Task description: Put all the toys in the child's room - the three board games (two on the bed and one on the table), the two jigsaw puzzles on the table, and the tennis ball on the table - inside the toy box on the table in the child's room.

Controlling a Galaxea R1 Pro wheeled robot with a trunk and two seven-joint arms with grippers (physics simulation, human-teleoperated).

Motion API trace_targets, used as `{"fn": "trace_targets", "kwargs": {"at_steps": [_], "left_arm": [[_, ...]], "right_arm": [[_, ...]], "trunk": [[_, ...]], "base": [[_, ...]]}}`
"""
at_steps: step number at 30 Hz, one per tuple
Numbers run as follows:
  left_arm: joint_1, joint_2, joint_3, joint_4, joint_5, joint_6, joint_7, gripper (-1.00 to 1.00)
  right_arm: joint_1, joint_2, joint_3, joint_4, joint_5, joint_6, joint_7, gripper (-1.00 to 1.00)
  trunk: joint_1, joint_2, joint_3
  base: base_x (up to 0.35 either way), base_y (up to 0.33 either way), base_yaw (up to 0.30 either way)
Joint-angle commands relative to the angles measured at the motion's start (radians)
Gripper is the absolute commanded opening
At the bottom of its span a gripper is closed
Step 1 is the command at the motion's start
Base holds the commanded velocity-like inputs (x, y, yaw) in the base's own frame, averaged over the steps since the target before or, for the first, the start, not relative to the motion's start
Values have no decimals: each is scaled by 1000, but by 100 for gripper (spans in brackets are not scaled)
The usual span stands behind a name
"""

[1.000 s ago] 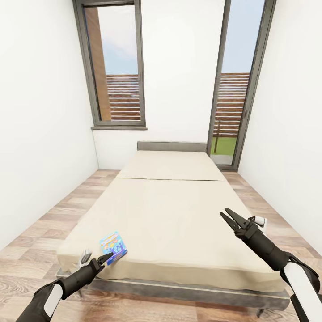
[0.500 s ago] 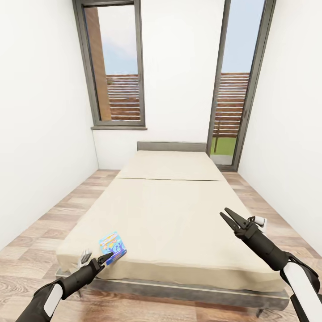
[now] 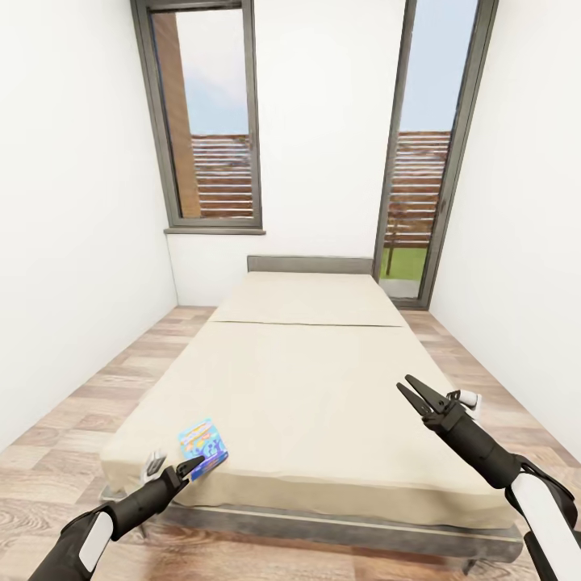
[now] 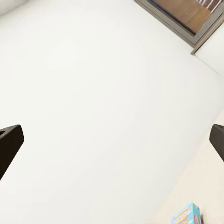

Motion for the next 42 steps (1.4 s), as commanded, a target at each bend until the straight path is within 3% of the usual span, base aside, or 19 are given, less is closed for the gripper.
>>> {"fn": "trace_targets", "kwargs": {"at_steps": [1,42], "left_arm": [[-1,0,2,0,4,7,-2,100],[-1,0,2,0,6,7,-2,100]], "right_arm": [[-1,0,-1,0,-5,7,0,100],[-1,0,1,0,1,7,0,100]], "trunk": [[0,0,-1],[0,0,-1]], "base": [[41,0,0],[-3,-21,0]]}}
